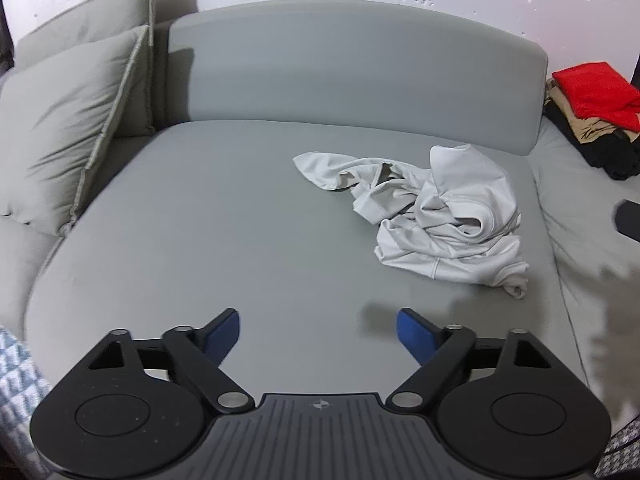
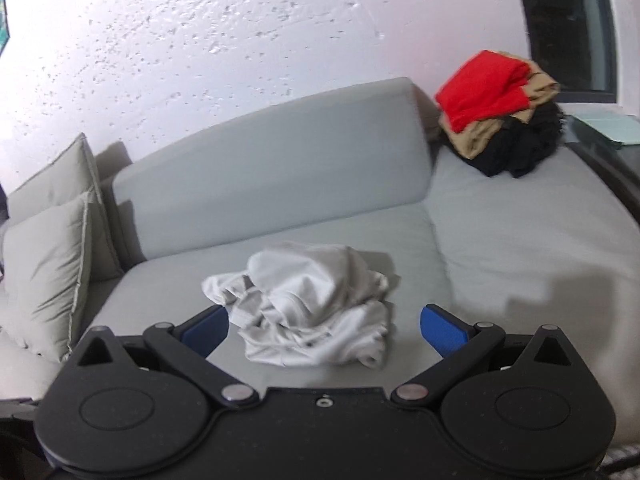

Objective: Fold clothes
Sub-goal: 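Reach the right tool into the crumpled white T-shirt and grasp it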

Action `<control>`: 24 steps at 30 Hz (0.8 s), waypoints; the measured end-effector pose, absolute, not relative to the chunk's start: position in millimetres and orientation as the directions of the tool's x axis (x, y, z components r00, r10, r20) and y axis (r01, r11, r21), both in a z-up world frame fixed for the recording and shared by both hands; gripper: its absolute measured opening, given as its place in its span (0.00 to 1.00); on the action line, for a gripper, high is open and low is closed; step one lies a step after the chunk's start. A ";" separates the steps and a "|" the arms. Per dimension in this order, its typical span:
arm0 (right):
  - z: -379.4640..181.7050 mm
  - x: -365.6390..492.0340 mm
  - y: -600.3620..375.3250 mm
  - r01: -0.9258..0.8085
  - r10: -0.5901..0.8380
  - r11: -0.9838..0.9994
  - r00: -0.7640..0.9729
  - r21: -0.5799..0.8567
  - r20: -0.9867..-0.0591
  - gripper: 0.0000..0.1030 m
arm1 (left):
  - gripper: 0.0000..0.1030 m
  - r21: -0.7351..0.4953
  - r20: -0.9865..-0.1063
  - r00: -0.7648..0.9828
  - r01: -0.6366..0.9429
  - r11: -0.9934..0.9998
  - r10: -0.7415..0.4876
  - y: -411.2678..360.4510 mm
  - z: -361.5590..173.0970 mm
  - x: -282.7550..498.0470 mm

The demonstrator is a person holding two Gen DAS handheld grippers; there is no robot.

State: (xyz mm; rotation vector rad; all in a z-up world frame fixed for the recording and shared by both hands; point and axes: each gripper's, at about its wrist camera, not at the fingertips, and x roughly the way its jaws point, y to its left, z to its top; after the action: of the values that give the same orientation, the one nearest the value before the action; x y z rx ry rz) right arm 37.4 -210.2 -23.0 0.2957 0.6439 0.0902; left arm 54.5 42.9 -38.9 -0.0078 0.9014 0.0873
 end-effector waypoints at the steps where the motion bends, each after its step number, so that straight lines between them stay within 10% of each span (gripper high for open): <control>1: -25.6 44.2 -206.0 0.004 0.166 0.960 0.797 0.281 -0.581 1.00 | 0.77 0.024 -0.777 0.625 -0.084 0.996 0.072 45.7 -40.4 57.2; 24: -90.5 205.8 -76.2 -0.135 0.034 0.987 0.701 -0.085 -0.713 0.85 | 0.60 -0.084 -0.781 0.625 -0.127 0.988 0.014 86.0 -73.5 112.1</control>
State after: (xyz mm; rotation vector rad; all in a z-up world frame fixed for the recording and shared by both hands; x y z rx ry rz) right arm 205.8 -76.2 -90.5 -0.1344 0.7895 0.0942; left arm 112.1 86.0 -73.5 -0.1354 0.8930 0.0811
